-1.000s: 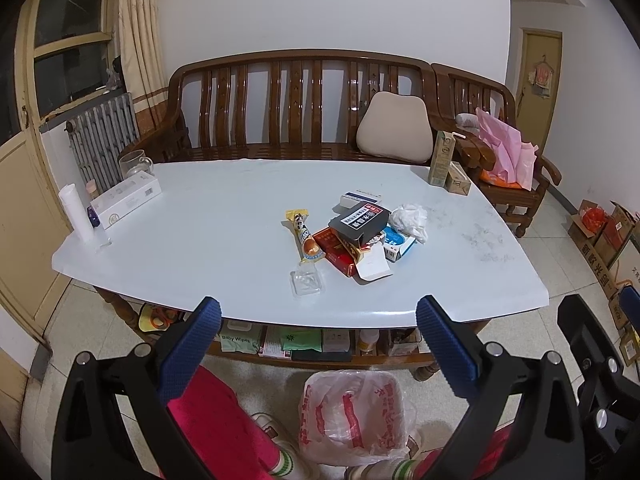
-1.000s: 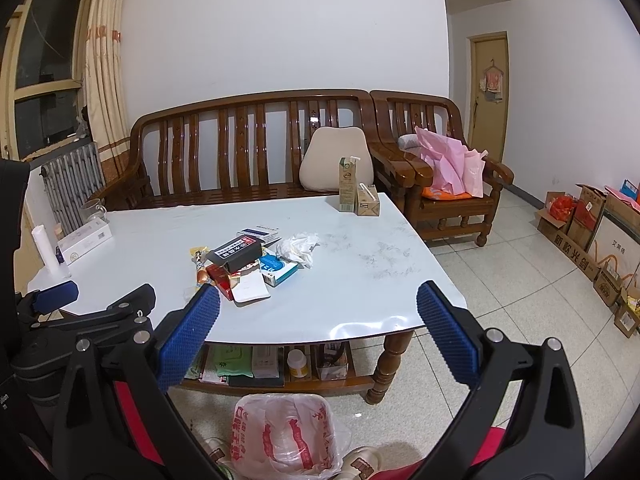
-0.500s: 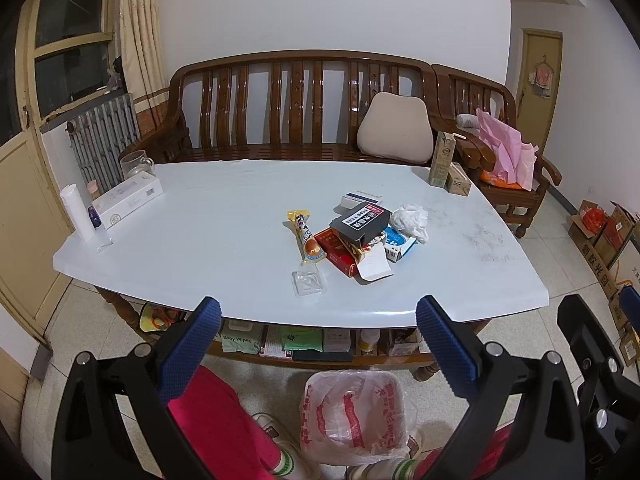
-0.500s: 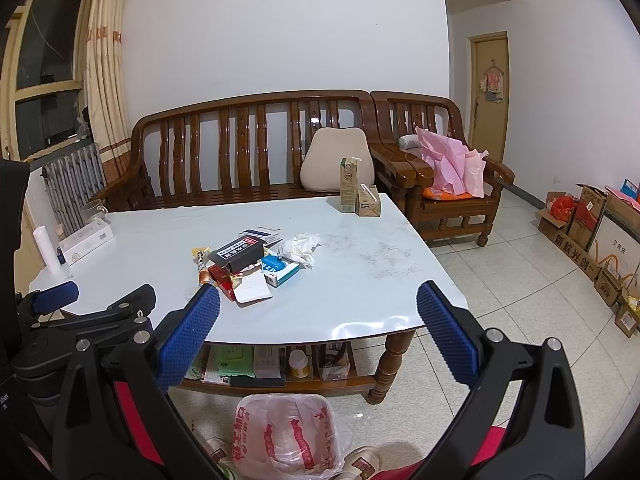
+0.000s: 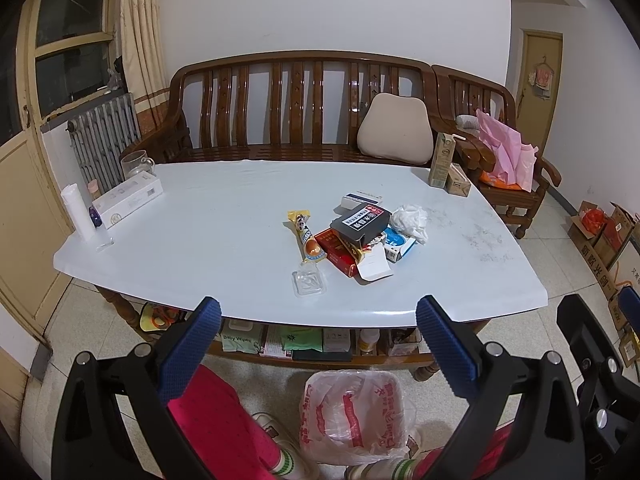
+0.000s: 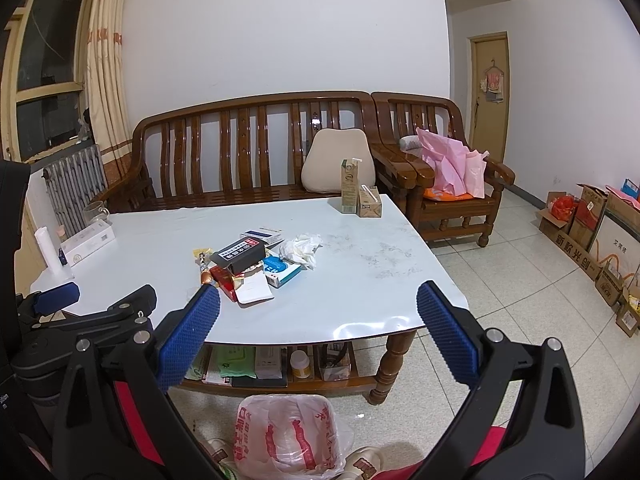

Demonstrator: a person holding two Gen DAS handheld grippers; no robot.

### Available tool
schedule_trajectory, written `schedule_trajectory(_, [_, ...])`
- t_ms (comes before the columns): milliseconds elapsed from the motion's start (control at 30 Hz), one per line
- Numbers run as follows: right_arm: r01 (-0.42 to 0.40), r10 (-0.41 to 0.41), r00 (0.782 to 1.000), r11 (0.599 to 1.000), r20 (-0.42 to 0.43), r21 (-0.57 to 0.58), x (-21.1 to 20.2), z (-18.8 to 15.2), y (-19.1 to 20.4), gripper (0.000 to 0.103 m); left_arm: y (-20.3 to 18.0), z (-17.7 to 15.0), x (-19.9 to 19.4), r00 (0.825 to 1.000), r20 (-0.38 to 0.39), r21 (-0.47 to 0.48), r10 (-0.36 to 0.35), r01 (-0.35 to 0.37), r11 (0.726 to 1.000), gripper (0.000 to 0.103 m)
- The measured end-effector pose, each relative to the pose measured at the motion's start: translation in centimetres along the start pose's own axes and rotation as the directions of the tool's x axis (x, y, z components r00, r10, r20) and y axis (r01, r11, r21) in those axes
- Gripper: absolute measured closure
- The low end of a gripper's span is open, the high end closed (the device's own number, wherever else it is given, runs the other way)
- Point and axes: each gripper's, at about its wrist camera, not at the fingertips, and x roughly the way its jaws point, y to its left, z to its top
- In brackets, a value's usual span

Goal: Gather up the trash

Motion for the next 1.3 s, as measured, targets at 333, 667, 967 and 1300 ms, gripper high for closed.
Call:
schedule_trajectory(333, [-0.002, 0.002, 1.0, 1.0, -0.001, -0.005, -0.2, 0.2, 0.6, 0.006, 0.0, 0.0, -0.1, 1.0, -0.001, 0.006, 0.005, -0.005, 1.0, 0.007])
schedule_trajectory(667, [-0.037, 0.036, 0.999, 0.999, -0.029, -0.018, 1.4, 0.9, 0.9, 0.006, 0.3, 0.3, 1.0, 0.999, -0.033, 0.009, 0.02, -0.02, 1.0, 0.007])
schedule_trajectory(967, [-0.109, 0.106, 0.993, 0.993, -0.06, -0.051, 4.7, 1.2, 0.0, 0.006, 1.2, 1.1, 3.8, 0.994, -0.111, 0.043, -0.011, 0.016, 0.999, 0.007])
schedule_trajectory(1300, [-0.231, 0.222, 0.968, 0.971, -0.119, -0.059, 9.7, 2.6, -3.8, 0.006, 3.6, 1.4, 8.7, 0.968, -0.243, 0.094, -0.057, 0.082, 0.992, 0.007])
